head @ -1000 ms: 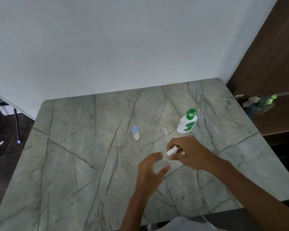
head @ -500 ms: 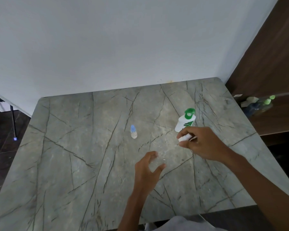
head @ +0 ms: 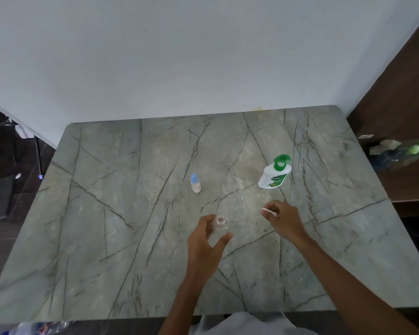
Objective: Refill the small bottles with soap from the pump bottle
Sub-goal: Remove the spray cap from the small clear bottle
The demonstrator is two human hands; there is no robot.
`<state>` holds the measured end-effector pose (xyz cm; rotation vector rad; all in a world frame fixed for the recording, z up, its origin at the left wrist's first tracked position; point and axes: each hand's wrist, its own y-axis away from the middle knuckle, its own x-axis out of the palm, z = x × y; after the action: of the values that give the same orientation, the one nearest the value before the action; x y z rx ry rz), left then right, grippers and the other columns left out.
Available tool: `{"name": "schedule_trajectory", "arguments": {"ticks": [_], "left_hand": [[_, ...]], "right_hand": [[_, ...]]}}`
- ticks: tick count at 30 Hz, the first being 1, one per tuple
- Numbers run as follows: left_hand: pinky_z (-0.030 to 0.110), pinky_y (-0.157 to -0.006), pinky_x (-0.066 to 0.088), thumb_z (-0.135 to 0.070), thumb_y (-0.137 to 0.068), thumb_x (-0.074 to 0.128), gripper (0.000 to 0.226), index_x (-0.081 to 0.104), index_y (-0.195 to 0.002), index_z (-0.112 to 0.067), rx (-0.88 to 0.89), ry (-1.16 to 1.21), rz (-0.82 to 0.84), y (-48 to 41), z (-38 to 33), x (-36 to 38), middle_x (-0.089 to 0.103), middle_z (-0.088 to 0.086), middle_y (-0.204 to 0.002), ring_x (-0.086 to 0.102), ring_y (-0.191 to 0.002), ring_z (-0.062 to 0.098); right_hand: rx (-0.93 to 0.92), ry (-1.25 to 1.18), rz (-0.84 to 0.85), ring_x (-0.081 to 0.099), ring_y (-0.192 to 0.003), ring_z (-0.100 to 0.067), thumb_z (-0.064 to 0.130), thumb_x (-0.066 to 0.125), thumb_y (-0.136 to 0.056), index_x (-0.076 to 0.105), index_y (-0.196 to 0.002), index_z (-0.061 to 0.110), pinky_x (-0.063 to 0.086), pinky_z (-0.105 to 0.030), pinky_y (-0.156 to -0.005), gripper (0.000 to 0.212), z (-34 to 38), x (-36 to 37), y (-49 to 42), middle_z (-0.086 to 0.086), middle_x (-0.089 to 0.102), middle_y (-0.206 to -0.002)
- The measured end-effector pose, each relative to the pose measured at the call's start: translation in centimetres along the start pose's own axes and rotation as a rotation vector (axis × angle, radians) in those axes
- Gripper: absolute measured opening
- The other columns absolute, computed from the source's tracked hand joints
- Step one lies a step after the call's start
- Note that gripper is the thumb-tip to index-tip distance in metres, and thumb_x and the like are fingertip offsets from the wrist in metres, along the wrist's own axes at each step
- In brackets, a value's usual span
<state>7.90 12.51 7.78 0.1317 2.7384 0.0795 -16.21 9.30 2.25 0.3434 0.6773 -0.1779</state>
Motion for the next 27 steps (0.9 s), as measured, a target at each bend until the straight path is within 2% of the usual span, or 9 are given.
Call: {"name": "schedule_trajectory", "arguments": {"ticks": [3,8,13,17,19,22,27], "left_hand": [[0.021,-0.089,0.052,-0.022,-0.076,0.081,0.039,0.060,-0.109,-0.024,-0.023,0.013,-0.041,0.0,-0.3,0.1,0.066,-0.012,-0.104,0.063,-0.100,0.008],[0.019,-0.088,0.052,-0.020,-0.076,0.081,0.039,0.061,-0.109,-0.020,-0.040,0.014,-0.079,0.2,-0.6,0.1,0.066,-0.010,-0.104,0.063,-0.101,0.007],[0.024,-0.088,0.053,-0.026,-0.074,0.081,0.039,0.061,-0.108,-0.023,-0.088,0.012,-0.088,0.5,-0.2,0.5,0.067,-0.011,-0.104,0.064,-0.101,0.010],[0.028,-0.091,0.054,-0.039,-0.072,0.076,0.043,0.061,-0.110,-0.024,-0.118,0.016,-0.078,0.7,-0.1,0.9,0.067,-0.010,-0.106,0.064,-0.103,0.011],[0.029,-0.092,0.054,-0.034,-0.074,0.077,0.042,0.061,-0.110,-0.023,-0.136,0.019,-0.076,0.9,-0.1,1.2,0.067,-0.009,-0.107,0.064,-0.104,0.010],[0.027,-0.091,0.054,-0.024,-0.076,0.079,0.039,0.060,-0.111,-0.023,-0.128,-0.007,-0.081,1.1,-0.1,1.4,0.067,-0.010,-0.108,0.063,-0.104,0.007],[0.025,-0.091,0.053,-0.023,-0.076,0.079,0.040,0.060,-0.111,-0.020,-0.123,-0.013,-0.085,1.4,-0.1,1.6,0.067,-0.009,-0.108,0.064,-0.104,0.006]], "right_hand": [[-0.060,0.049,0.081,0.061,-0.074,-0.009,0.022,0.074,-0.086,0.073,-0.089,0.014,0.039,-0.016,-0.064,0.009,-1.3,2.0,-1.3,0.006,0.069,-0.081],[-0.086,0.120,0.132,0.058,-0.077,-0.007,0.026,0.074,-0.085,0.072,-0.091,0.021,0.033,-0.008,-0.065,0.008,-2.5,3.1,-2.3,0.008,0.067,-0.084],[-0.128,0.125,0.138,0.057,-0.082,-0.011,0.023,0.072,-0.086,0.074,-0.094,0.016,0.036,-0.019,-0.069,0.010,-2.6,3.2,-2.7,0.004,0.066,-0.088],[-0.146,0.147,0.174,0.055,-0.086,-0.014,0.022,0.072,-0.086,0.073,-0.097,0.015,0.033,-0.020,-0.068,0.013,-3.1,3.6,-2.9,0.002,0.065,-0.090],[-0.153,0.147,0.185,0.055,-0.088,-0.017,0.023,0.073,-0.085,0.073,-0.094,0.017,0.033,-0.023,-0.069,0.011,-3.6,3.8,-3.0,0.001,0.065,-0.089],[-0.166,0.138,0.197,0.054,-0.091,-0.019,0.024,0.072,-0.085,0.072,-0.094,0.018,0.032,-0.020,-0.067,0.011,-4.4,3.9,-3.1,-0.001,0.065,-0.090],[-0.161,0.114,0.217,0.054,-0.096,-0.019,0.027,0.071,-0.087,0.070,-0.101,0.017,0.034,-0.027,-0.075,0.017,-4.7,4.0,-3.2,0.001,0.063,-0.096]]}}
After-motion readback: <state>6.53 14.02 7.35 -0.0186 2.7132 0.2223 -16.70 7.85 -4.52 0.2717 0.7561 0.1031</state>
